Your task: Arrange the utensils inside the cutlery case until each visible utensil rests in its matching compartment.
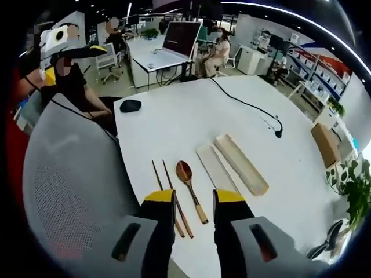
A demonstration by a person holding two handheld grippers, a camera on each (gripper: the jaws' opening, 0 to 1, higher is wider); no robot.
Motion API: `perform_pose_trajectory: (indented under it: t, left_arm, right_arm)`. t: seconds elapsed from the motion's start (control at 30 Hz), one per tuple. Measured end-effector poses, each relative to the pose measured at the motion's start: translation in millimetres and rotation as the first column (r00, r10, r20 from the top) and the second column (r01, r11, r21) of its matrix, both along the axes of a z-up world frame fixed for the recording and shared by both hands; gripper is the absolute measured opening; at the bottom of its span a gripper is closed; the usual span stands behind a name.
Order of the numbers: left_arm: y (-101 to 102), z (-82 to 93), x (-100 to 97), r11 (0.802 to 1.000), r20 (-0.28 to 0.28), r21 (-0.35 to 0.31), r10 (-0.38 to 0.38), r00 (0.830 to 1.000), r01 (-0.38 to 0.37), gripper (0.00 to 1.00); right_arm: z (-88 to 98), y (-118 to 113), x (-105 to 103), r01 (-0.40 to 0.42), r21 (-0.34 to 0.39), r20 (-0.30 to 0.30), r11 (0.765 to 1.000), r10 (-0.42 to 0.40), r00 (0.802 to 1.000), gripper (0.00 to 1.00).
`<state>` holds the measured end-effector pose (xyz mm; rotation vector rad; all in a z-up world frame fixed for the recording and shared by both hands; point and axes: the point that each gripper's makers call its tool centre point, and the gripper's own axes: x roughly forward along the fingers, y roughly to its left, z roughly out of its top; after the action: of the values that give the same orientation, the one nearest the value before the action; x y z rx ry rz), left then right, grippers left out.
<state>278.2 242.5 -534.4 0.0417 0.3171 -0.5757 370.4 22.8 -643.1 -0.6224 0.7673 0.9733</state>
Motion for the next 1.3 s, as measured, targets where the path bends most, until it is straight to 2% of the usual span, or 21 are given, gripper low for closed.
perform_pose_trajectory:
  t: [0.07,0.3,0.53,0.63,0.77,0.83,0.9,0.97,1.0,1.03,1.1,1.17,1.3]
  left_arm:
    - [0,-1.0,-1.3,1.0,-0.004,-0.001,0.003,1.0,-0.003,0.93]
    - [0,-3.9,-4.7,1.0,-0.02,0.011,-0.008,1.0,0.008,0.92]
    - [-4,-1.1,-4.3,0.999,-0.013,0.023,-0.033,0.999,0.033,0.92]
    - [-7,-1.1,-1.6,0.999,-0.017,-0.007,-0.036,0.999,0.036,0.92]
    - [-13,13.6,3.3,0.992,0.008,-0.119,-0.029,1.0,0.03,0.93]
    - [-14,14.4,5.1,0.992,0.007,-0.124,-0.032,0.999,0.032,0.95]
    - [-18,11.5,6.3,0.994,-0.002,-0.104,-0.043,0.999,0.042,0.95]
    - [-21,8.7,6.4,0.996,-0.003,-0.074,-0.055,0.998,0.054,0.94]
    - [-23,8.1,6.2,0.996,-0.005,-0.068,-0.06,0.998,0.06,0.94]
    - [-26,8.6,6.0,0.996,-0.004,-0.062,-0.068,0.998,0.068,0.94]
    - [-31,10.2,5.3,0.996,-0.002,-0.051,-0.079,0.997,0.079,0.94]
    - [-33,10.4,5.1,0.996,0.002,-0.028,-0.083,0.997,0.083,0.94]
    - [-29,9.9,5.4,0.998,0.015,0.013,-0.059,0.998,0.059,0.98]
  right_arm:
    - [-3.5,4,-3,-0.036,-0.009,-0.008,0.999,0.036,0.999,0.21]
    - [-20.1,6,0,-0.069,-0.062,-0.029,0.996,0.067,0.997,0.22]
    - [-36.8,1,-4,-0.1,-0.125,-0.073,0.987,0.091,0.993,0.18]
    - [-51.6,0,-7,-0.122,-0.148,-0.097,0.981,0.108,0.989,0.17]
    - [-60.8,1,-9,-0.134,-0.147,-0.118,0.98,0.118,0.986,0.15]
    - [-68.6,0,-7,-0.141,-0.156,-0.129,0.978,0.122,0.984,0.15]
    - [-73.0,-1,-6,-0.144,-0.154,-0.133,0.977,0.124,0.983,0.16]
    - [-77.0,4,-11,-0.147,-0.085,-0.172,0.985,0.131,0.976,0.18]
    - [-81.7,-2,-7,-0.097,-0.099,-0.181,0.99,0.078,0.98,0.19]
    - [-84.3,-6,-8,-0.088,-0.118,-0.193,0.989,0.064,0.979,0.19]
    - [-89.0,-7,-9,-0.103,-0.116,-0.187,0.988,0.08,0.979,0.17]
    - [-93.8,-13,-9,-0.118,-0.151,-0.175,0.981,0.091,0.98,0.15]
    - [-97.8,-17,-10,-0.13,-0.157,-0.169,0.979,0.103,0.98,0.13]
